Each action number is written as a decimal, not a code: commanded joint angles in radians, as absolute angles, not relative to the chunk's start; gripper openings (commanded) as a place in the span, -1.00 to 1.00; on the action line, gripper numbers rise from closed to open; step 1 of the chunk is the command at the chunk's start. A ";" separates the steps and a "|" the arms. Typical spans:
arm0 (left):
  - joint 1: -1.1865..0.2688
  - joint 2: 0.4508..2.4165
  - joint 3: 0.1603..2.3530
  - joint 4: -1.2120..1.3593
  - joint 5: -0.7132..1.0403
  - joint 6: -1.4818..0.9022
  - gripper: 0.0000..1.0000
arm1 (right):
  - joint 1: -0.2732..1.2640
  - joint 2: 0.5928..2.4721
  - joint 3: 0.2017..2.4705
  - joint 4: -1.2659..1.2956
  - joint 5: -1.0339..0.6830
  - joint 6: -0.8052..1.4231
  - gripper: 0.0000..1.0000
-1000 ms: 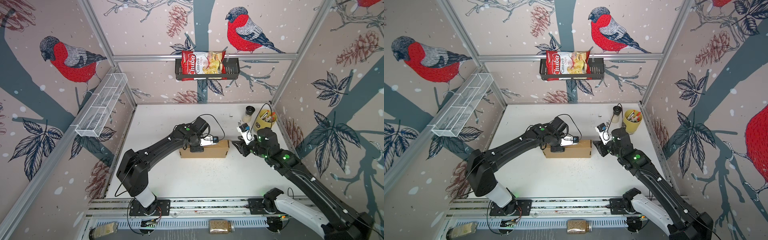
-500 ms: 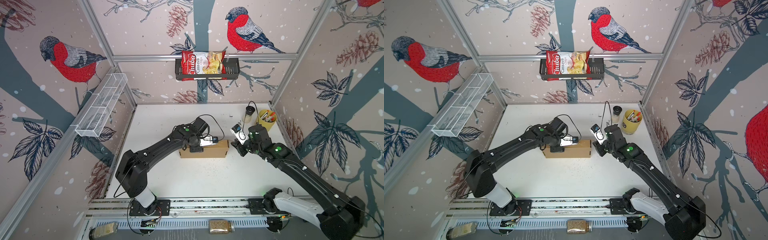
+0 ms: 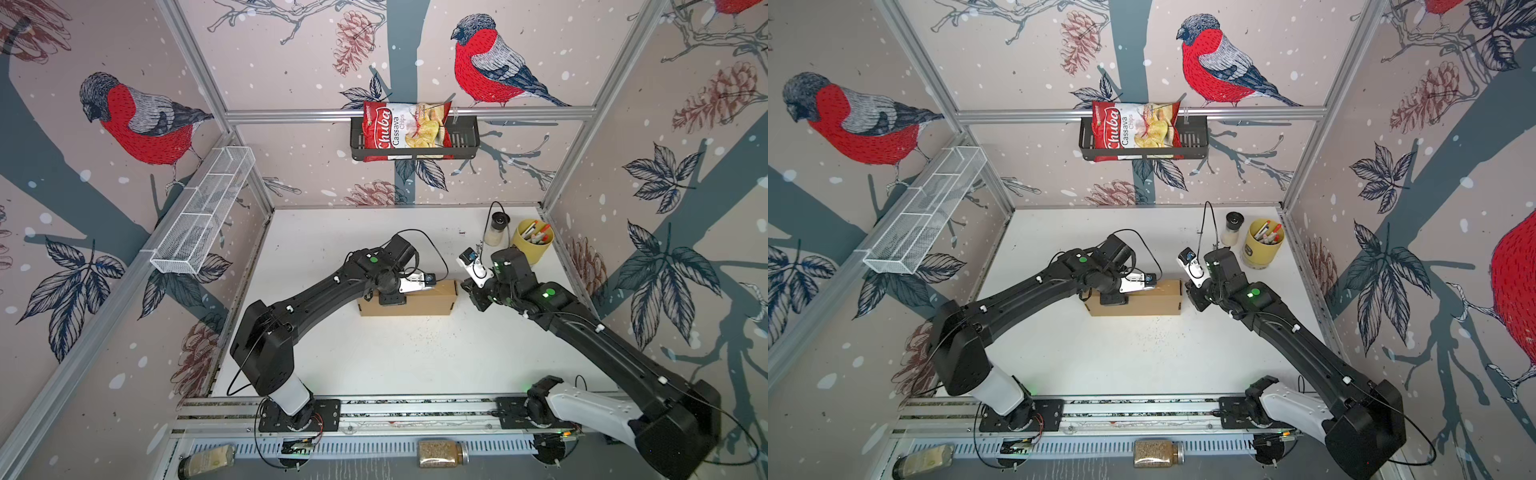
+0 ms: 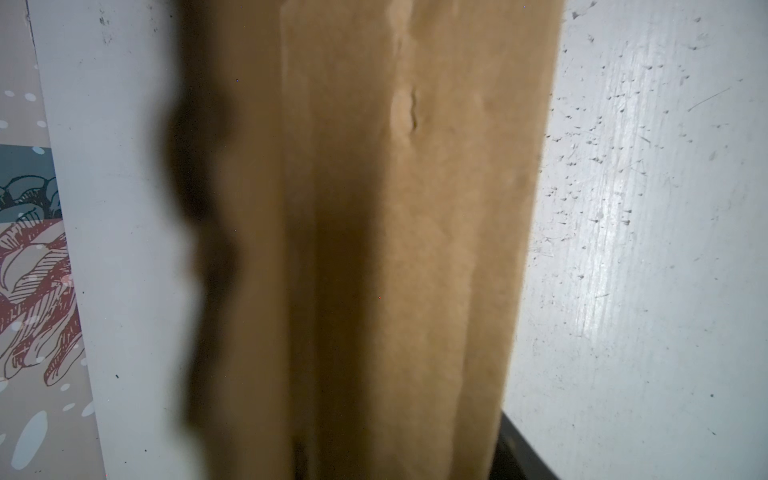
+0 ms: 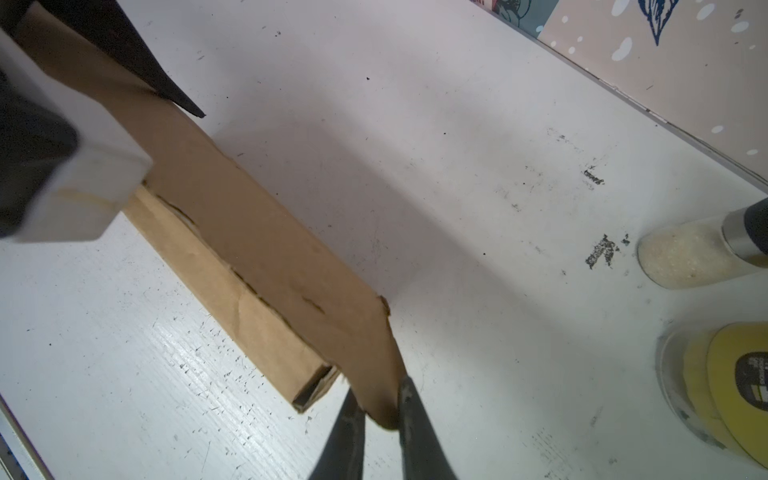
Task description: Fold the paper box
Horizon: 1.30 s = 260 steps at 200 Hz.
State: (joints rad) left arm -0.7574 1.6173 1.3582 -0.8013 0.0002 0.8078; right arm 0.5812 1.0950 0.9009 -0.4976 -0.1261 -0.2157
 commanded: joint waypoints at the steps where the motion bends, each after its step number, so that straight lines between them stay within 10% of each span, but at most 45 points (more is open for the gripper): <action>1: -0.757 1.615 1.358 -0.837 0.010 0.795 0.15 | 0.586 1.100 0.908 -0.460 -0.147 -0.203 -0.66; 260: -0.775 1.638 1.376 -0.849 0.005 0.765 0.10 | 0.542 1.217 1.089 -0.647 -0.403 0.113 -0.85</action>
State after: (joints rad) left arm -0.7700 1.6241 1.3697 -0.8207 -0.0044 0.7845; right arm 0.5533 1.2175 1.0798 -0.6895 -0.2913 0.0586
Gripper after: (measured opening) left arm 0.554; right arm 0.077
